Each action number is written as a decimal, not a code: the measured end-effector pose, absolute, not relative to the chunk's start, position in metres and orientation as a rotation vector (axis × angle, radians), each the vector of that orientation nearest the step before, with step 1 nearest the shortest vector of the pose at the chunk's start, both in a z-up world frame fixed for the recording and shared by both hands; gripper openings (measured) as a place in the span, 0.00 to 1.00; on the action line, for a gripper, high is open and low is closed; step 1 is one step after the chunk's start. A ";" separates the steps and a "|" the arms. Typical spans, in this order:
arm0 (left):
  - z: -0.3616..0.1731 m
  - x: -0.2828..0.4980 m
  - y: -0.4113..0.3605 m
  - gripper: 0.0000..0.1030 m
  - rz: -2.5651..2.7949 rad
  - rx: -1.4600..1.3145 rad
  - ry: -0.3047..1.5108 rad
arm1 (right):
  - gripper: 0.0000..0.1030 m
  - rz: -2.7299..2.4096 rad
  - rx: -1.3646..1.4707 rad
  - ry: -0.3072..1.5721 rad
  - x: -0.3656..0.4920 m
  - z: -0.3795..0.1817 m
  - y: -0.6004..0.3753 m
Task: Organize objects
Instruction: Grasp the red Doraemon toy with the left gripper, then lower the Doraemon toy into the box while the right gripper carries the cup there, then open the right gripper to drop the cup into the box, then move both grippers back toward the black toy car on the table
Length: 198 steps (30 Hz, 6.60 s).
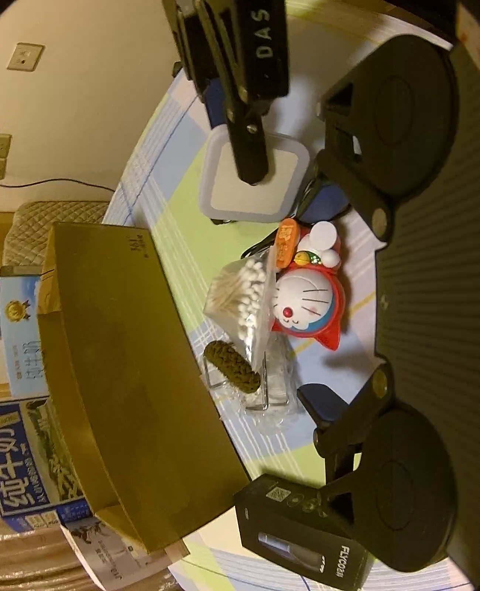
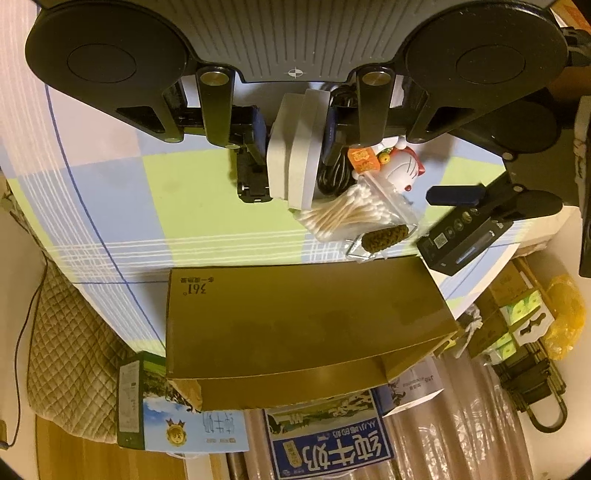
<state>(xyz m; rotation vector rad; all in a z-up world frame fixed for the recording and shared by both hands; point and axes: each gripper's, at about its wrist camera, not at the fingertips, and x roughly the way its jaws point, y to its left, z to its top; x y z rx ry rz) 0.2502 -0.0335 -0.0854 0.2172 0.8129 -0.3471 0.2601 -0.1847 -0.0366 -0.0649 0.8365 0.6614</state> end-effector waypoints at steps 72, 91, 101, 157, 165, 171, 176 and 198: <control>0.028 0.273 0.007 0.67 -0.160 0.070 0.650 | 0.27 0.708 -0.078 0.588 0.286 0.073 -0.153; 0.065 0.386 0.037 0.67 -0.040 -0.001 0.574 | 0.27 0.654 -0.063 0.534 0.401 0.080 -0.084; 0.037 0.410 0.045 0.68 -0.038 -0.071 0.609 | 0.27 0.626 -0.034 0.576 0.417 0.063 -0.084; 0.035 0.370 0.035 0.91 0.002 0.032 0.601 | 0.69 0.587 0.061 0.528 0.381 0.055 -0.149; 0.030 0.334 0.022 0.91 -0.025 0.077 0.612 | 0.69 0.560 0.064 0.550 0.347 0.052 -0.188; 0.023 0.295 0.021 0.91 -0.033 0.053 0.633 | 0.69 0.527 0.062 0.588 0.334 0.045 -0.211; 0.017 0.261 0.018 0.91 -0.043 0.036 0.651 | 0.68 0.533 0.050 0.650 0.316 0.034 -0.223; -0.028 0.190 -0.006 0.94 -0.103 -0.064 0.779 | 0.68 0.562 -0.024 0.821 0.270 -0.007 -0.229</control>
